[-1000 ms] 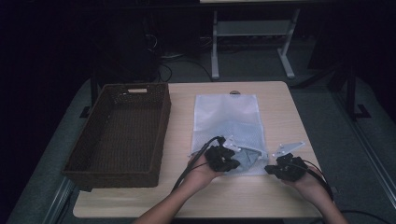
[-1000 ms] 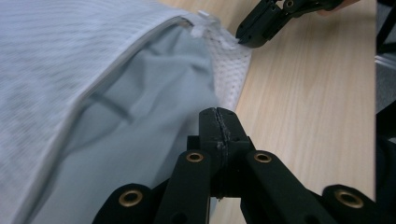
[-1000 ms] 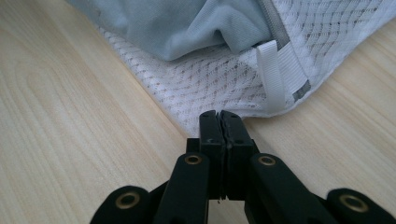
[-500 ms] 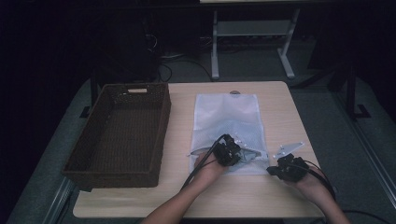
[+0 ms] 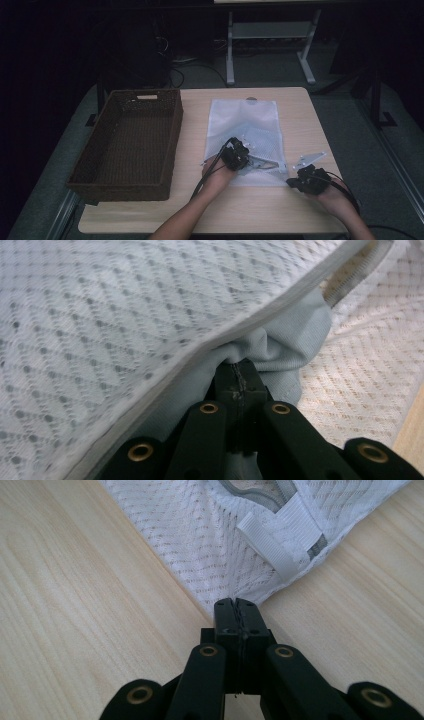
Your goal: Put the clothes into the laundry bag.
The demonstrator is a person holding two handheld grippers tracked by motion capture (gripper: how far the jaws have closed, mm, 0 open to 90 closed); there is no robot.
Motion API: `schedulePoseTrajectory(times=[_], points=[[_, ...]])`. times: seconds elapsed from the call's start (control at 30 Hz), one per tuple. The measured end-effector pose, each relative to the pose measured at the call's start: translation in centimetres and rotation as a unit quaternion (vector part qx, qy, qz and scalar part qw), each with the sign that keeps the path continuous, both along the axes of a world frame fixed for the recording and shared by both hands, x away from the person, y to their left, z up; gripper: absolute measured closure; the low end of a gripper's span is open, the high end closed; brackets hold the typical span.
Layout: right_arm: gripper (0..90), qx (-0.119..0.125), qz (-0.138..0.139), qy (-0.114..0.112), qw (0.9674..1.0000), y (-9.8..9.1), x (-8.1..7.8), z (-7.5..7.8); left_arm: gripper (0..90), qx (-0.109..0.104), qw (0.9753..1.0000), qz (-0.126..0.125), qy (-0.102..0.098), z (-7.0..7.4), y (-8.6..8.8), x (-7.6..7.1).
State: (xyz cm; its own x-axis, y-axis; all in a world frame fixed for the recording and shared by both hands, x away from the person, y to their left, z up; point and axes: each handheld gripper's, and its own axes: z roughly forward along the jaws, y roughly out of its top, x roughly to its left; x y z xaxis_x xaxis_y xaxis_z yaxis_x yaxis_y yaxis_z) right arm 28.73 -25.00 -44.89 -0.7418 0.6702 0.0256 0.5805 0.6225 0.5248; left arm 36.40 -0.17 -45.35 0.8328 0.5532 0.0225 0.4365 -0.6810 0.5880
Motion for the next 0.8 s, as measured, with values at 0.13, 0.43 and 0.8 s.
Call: schedulePoseTrajectory(times=[0.13,0.43,0.8], points=[[89.1,-0.003,0.0,0.001,1.0,0.1,0.0,-0.1,89.8,-0.017,0.9998,-0.006,0.0,0.4,0.3,-0.4],[89.0,-0.004,0.002,0.002,1.0,0.2,0.1,-0.2,88.6,-0.063,0.9974,-0.033,0.008,3.3,3.6,-2.9],[71.9,0.013,-0.005,-0.013,0.9998,0.1,0.1,0.1,89.3,-0.063,0.9967,-0.033,0.038,2.0,6.8,-4.4]])
